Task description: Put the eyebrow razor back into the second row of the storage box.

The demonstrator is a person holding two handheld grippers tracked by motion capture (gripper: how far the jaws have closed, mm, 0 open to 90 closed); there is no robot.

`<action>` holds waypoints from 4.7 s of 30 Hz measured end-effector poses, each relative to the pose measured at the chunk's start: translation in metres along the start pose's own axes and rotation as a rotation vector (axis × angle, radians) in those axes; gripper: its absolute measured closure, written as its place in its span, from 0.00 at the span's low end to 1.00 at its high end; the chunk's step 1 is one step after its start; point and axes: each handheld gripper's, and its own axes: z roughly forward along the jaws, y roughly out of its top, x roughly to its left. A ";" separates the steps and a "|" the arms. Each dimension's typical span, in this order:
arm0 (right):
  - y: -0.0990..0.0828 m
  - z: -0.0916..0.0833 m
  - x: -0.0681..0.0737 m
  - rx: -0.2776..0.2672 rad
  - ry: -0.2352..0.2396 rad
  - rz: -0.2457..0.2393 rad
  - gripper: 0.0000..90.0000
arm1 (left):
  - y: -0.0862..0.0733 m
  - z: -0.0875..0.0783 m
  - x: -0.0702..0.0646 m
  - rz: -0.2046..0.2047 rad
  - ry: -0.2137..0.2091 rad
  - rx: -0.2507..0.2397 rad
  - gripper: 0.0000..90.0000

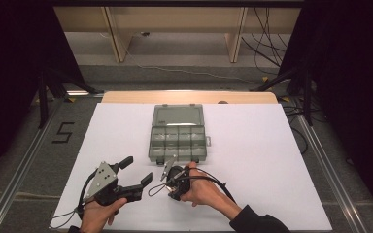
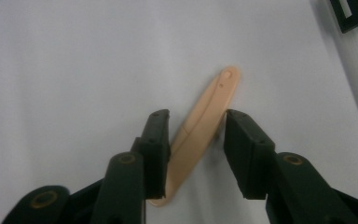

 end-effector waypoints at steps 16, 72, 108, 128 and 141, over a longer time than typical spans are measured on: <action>0.003 -0.001 0.002 0.027 -0.015 -0.033 0.83 | 0.000 -0.001 0.000 -0.003 0.004 -0.001 0.17; 0.003 -0.070 -0.042 -0.128 -0.121 0.010 0.83 | 0.000 -0.002 0.000 -0.014 0.015 -0.013 0.17; 0.017 -0.073 -0.090 -0.112 -0.163 0.058 0.83 | 0.000 0.000 0.001 -0.001 0.001 -0.029 0.17; 0.025 -0.056 -0.106 -0.055 -0.161 0.051 0.83 | 0.000 -0.002 0.000 -0.017 0.009 -0.015 0.17; 0.026 -0.050 -0.111 -0.021 -0.147 0.039 0.83 | 0.000 -0.002 0.000 -0.014 0.009 -0.015 0.17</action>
